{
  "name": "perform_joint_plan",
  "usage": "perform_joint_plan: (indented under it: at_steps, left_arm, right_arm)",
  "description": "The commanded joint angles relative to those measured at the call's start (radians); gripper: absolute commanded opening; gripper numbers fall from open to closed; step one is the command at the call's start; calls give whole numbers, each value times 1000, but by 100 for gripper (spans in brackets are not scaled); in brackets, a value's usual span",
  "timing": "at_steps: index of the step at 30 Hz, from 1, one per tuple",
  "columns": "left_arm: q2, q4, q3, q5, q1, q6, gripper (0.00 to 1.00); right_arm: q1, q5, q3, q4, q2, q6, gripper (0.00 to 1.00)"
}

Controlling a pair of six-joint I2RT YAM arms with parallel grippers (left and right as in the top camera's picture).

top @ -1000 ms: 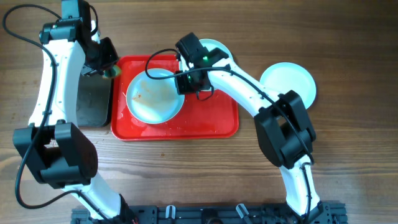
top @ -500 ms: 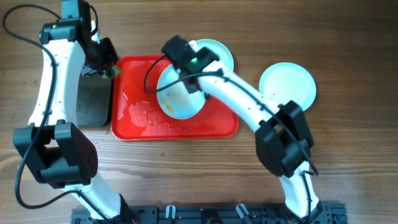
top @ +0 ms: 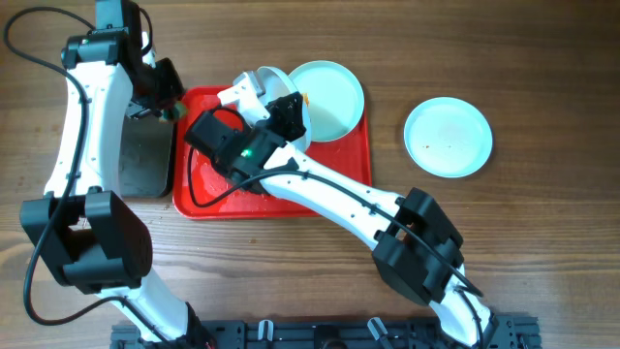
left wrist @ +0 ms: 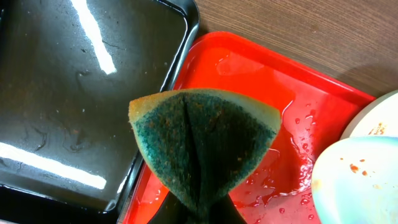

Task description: Clean dirty plates on tray and stack at the side

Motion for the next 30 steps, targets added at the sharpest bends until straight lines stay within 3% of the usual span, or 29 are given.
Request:
perform_joint_plan:
  at_steps: [1, 4, 10, 14, 17, 19, 24, 30]
  left_arm:
    - [-3, 26, 8, -18, 31, -5, 4]
    - [-3, 50, 8, -18, 62, -6, 4]
    - [-3, 43, 8, -63, 100, -6, 4]
    - [-3, 44, -13, -106, 100, -6, 4]
    - [-3, 94, -96, -203, 100, -5, 4]
    - [-3, 165, -172, -281, 101, 0, 4]
    - [4, 366, -308, -285, 143, 77, 4]
    - [125, 407, -331, -282, 165, 82, 4]
  right_arm:
    - [3, 58, 20, 7, -40, 2, 4]
    - [16, 58, 20, 6, -84, 8, 4]
    - [-33, -352, 20, 10, -92, 2, 4]
    - [-148, -874, 19, 8, -91, 2, 4]
    - [-232, -1140, 1, 35, -87, 2, 4]
    - [-249, -1187, -43, 65, -85, 2, 4]
    - [-250, -1197, -156, 165, -84, 26, 4]
    - [-250, -1197, -186, 197, -63, 44, 4]
